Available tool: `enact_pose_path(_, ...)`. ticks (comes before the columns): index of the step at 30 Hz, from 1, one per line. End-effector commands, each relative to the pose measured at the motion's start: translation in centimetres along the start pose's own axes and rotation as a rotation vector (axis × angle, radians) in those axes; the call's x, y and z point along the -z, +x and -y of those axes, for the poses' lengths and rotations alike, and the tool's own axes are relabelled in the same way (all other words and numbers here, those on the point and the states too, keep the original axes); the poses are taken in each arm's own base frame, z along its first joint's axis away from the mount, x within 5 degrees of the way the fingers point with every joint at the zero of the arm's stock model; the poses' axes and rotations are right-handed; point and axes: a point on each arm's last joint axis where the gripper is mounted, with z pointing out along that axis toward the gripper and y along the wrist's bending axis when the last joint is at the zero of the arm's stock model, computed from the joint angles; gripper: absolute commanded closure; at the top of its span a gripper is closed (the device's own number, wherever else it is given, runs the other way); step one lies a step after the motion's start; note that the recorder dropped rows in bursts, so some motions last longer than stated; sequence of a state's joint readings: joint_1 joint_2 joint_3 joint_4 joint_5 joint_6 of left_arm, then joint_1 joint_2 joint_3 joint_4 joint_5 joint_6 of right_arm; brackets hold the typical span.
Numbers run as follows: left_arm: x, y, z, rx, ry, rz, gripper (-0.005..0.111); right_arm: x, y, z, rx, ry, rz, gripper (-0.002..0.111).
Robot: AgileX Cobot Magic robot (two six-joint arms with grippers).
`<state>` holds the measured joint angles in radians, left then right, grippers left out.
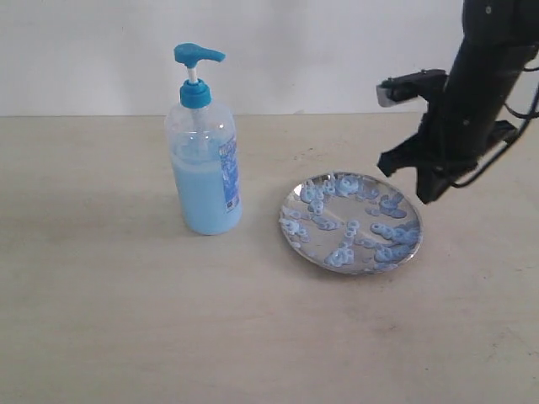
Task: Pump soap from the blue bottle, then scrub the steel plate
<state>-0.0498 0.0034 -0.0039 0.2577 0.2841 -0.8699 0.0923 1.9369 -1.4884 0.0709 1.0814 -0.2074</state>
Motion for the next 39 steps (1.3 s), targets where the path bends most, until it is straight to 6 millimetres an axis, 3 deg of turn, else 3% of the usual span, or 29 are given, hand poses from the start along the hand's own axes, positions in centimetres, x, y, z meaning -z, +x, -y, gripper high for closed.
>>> enact_pose_path(1, 0.0, 0.1, 0.0, 0.002, 0.005, -0.005, 0.103, -2.3, -4.6, -2.1, 0.066, -0.183, -0.037, 0.109)
enact_pose_path(4, 0.0, 0.1, 0.0, 0.002, 0.005, -0.005, 0.103, -3.1, -4.7, -2.9, 0.093, -0.091, -0.077, 0.109)
enact_pose_path(7, 0.0, 0.1, 0.0, 0.002, 0.005, -0.005, 0.103, -2.4, -4.3, -0.3, 0.091, 0.115, -0.099, 0.109)
enact_pose_path(9, 0.0, 0.1, 0.0, 0.002, 0.005, -0.005, 0.103, -2.7, -6.6, 0.0, 0.059, 0.138, 0.141, 0.109)
enact_pose_path(11, 0.0, 0.1, 0.0, -0.004, 0.005, -0.005, 0.103, -3.2, -7.7, -2.6, 0.068, -0.004, 0.245, 0.109)
enact_pose_path(12, 0.0, 0.1, 0.0, -0.005, 0.005, -0.005, 0.103, -3.5, -7.3, -4.2, 0.128, -0.104, 0.197, 0.109)
enact_pose_path(15, 0.0, 0.1, 0.0, -0.005, 0.005, -0.005, 0.103, -4.3, -5.0, -6.5, 0.307, -0.256, -0.049, 0.109)
enact_pose_path(17, 0.0, 0.1, 0.0, -0.005, 0.005, -0.005, 0.103, -5.1, -4.3, -5.5, 0.262, -0.148, -0.121, 0.109)
enact_pose_path(19, 0.0, 0.1, 0.0, -0.005, 0.005, -0.005, 0.103, -5.5, -4.2, -2.4, 0.224, 0.139, -0.167, 0.109)
enact_pose_path(21, 0.0, 0.1, 0.0, -0.005, 0.005, -0.005, 0.103, -5.6, -6.0, -0.6, 0.135, 0.289, 0.003, 0.109)
enact_pose_path(23, 0.0, 0.1, 0.0, -0.005, 0.005, -0.005, 0.103, -5.7, -7.3, -0.8, 0.082, 0.259, 0.146, 0.109)
enact_pose_path(25, 0.0, 0.1, 0.0, -0.005, 0.005, -0.005, 0.103, -5.8, -7.9, -2.7, 0.081, 0.121, 0.207, 0.109)
enact_pose_path(26, 0.0, 0.1, 0.0, -0.005, 0.005, -0.005, 0.103, -5.9, -7.7, -3.8, 0.108, 0.037, 0.179, 0.109)
enact_pose_path(28, 0.0, 0.1, 0.0, -0.005, 0.005, -0.005, 0.103, -6.1, -6.0, -5.8, 0.325, -0.098, 0.008, 0.109)
enact_pose_path(30, 0.0, 0.1, 0.0, -0.005, 0.005, -0.005, 0.103, -6.2, -4.7, -5.9, 0.451, -0.115, -0.137, 0.109)
enact_pose_path(33, 0.0, 0.1, 0.0, -0.005, 0.005, -0.005, 0.103, -6.2, -4.5, -3.2, 0.292, 0.108, -0.19, 0.109)
enact_pose_path(35, 0.0, 0.1, 0.0, -0.005, 0.005, -0.005, 0.103, -6.0, -5.9, -1.7, 0.152, 0.246, -0.035, 0.109)
enact_pose_path(37, 0.0, 0.1, 0.0, -0.005, 0.005, -0.005, 0.103, -6.0, -7.5, -2.0, 0.02, 0.193, 0.153, 0.109)
enact_pose_path(39, 0.0, 0.1, 0.0, -0.005, 0.005, -0.005, 0.103, -6.1, -8.0, -4.2, 0.032, 0.032, 0.209, 0.109)
